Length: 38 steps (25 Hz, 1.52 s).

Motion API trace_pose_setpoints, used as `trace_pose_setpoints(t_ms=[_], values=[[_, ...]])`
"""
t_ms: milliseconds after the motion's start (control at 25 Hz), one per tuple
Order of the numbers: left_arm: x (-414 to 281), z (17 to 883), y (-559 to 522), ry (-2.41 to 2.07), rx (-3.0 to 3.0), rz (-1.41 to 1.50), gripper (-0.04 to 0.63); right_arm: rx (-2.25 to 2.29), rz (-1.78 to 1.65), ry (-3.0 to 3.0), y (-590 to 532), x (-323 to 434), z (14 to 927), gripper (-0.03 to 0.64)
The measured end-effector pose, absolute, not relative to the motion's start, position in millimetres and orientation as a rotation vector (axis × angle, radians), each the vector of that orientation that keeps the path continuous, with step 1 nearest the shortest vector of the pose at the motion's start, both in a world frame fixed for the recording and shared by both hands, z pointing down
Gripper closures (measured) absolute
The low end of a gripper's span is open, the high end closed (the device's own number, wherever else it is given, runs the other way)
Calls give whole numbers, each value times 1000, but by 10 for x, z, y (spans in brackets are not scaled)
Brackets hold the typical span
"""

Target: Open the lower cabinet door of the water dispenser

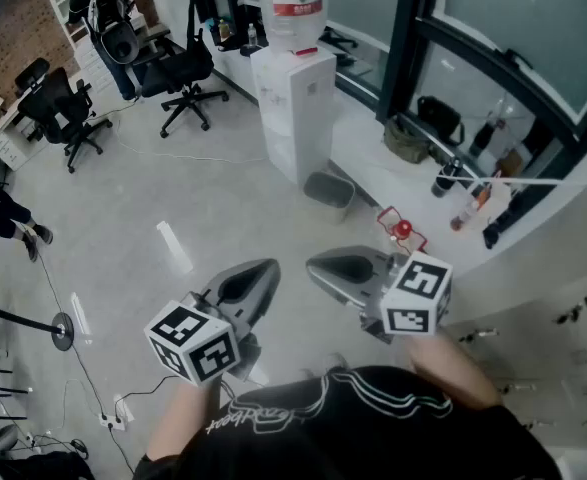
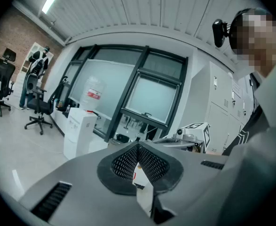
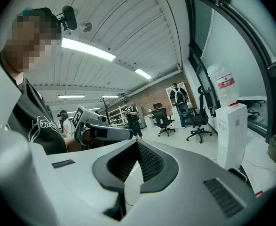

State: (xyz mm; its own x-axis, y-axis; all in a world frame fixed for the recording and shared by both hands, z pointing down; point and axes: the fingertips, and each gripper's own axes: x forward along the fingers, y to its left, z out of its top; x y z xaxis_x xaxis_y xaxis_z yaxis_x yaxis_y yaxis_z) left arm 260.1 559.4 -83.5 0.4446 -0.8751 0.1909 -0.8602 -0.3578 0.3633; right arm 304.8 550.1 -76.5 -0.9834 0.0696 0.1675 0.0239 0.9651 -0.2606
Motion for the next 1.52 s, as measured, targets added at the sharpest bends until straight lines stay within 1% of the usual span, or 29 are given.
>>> trace_pose_setpoints(t_ms=[160, 360, 560, 920, 1240, 1520], values=[[2745, -845, 5589, -1446, 2319, -32, 595, -44, 384, -2948, 5530, 3144, -761, 604], [2793, -863, 5668, -1437, 2341, -17, 595, -48, 471, -2974, 5605, 3164, -801, 604], [2703, -918, 5783, -1431, 2356, -24, 595, -29, 418, -2981, 5739, 3063, -888, 604], [2419, -856, 6041, -1412, 2369, -23, 595, 38, 441, -2971, 5933, 2814, -840, 603], [2397, -666, 5708, -1356, 2357, -4, 595, 47, 393, -2925, 5676, 2679, -649, 603], [2153, -376, 5031, -1333, 2300, 47, 595, 85, 469, -2918, 4935, 2460, -390, 603]])
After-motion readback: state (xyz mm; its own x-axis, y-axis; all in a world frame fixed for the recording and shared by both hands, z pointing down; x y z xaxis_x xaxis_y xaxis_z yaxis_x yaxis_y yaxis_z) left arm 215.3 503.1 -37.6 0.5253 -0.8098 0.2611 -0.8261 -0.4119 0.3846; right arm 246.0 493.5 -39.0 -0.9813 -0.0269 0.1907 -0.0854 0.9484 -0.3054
